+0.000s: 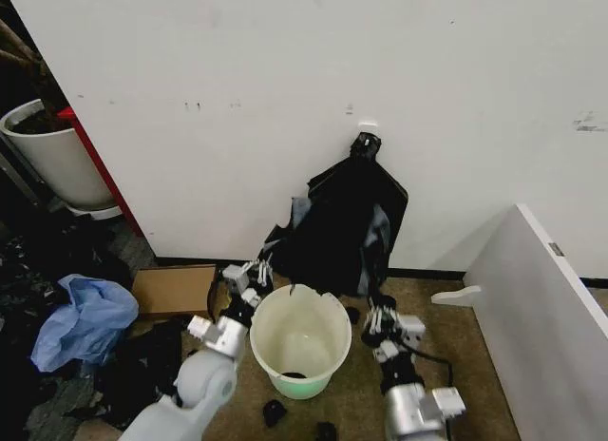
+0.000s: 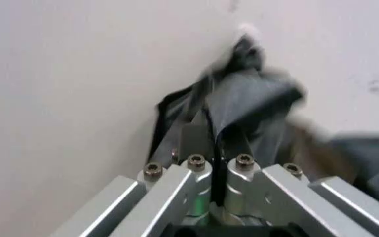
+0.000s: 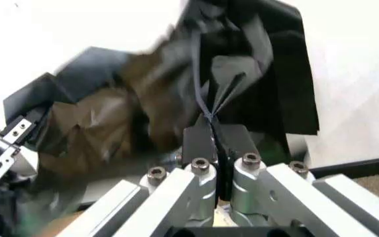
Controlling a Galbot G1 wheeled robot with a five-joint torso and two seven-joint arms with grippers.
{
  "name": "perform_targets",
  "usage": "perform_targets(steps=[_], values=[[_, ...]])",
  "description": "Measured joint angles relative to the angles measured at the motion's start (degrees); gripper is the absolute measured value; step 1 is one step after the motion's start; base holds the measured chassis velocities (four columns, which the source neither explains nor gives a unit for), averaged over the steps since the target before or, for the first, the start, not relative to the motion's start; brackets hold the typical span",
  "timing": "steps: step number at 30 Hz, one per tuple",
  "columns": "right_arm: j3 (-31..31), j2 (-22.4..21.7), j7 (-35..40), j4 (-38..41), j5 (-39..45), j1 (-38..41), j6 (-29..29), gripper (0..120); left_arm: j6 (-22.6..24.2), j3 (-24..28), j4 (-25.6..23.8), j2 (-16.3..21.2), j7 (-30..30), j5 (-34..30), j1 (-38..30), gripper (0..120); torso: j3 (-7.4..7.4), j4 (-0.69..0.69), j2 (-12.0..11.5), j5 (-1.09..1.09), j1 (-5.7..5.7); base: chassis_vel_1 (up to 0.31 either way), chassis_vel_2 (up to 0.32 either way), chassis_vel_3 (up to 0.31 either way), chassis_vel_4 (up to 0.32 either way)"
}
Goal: Place the garbage bag over the trash bin.
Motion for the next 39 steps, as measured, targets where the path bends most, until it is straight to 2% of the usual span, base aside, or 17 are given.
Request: perform_targets(steps=[3,9,15,19,32,39], values=[[0.04,-0.30,-1.61,2.69,-0.02,-1.76,0.55,0,-0.34,-0.47,-2.75,0.47,0.60,-0.37,1.61,0,0.01,0.00,0.00,0.01,0.00,0.000,0.000,0.000,0.000],[0.25,-0.47,-11.29,6.70,-0.95,-3.91,6.51,0,-0.79,-4.00,-10.75,0.76,1.54,-1.09,7.13,0,0.01,0.00,0.01,0.01,0.00,0.000,0.000,0.000,0.000],[-0.99,0.25,-12.88,5.69,-0.93,-3.21,6.96,0,0.42,-5.91,-13.45,0.69,0.41,0.21,10.74,0,0.01,0.01,0.01,0.00,0.00,0.000,0.000,0.000,0.000],[-1.86,0.96,-12.87,3.74,-0.81,-2.31,6.93,0,0.60,-6.02,-12.85,0.63,0.02,0.56,11.57,0,0.01,0.00,0.01,0.01,0.01,0.000,0.000,0.000,0.000],[-3.97,3.64,-12.84,-8.69,3.41,3.20,6.66,0,0.53,-3.41,-6.12,-1.14,0.24,1.85,11.86,0,0.02,0.00,0.00,0.00,0.01,0.000,0.000,0.000,0.000],[-2.13,5.78,-18.63,-12.90,5.99,7.07,9.27,0,0.27,-2.39,-3.22,-2.29,4.33,-3.12,11.97,0,0.02,0.01,0.00,0.01,0.01,0.000,0.000,0.000,0.000]])
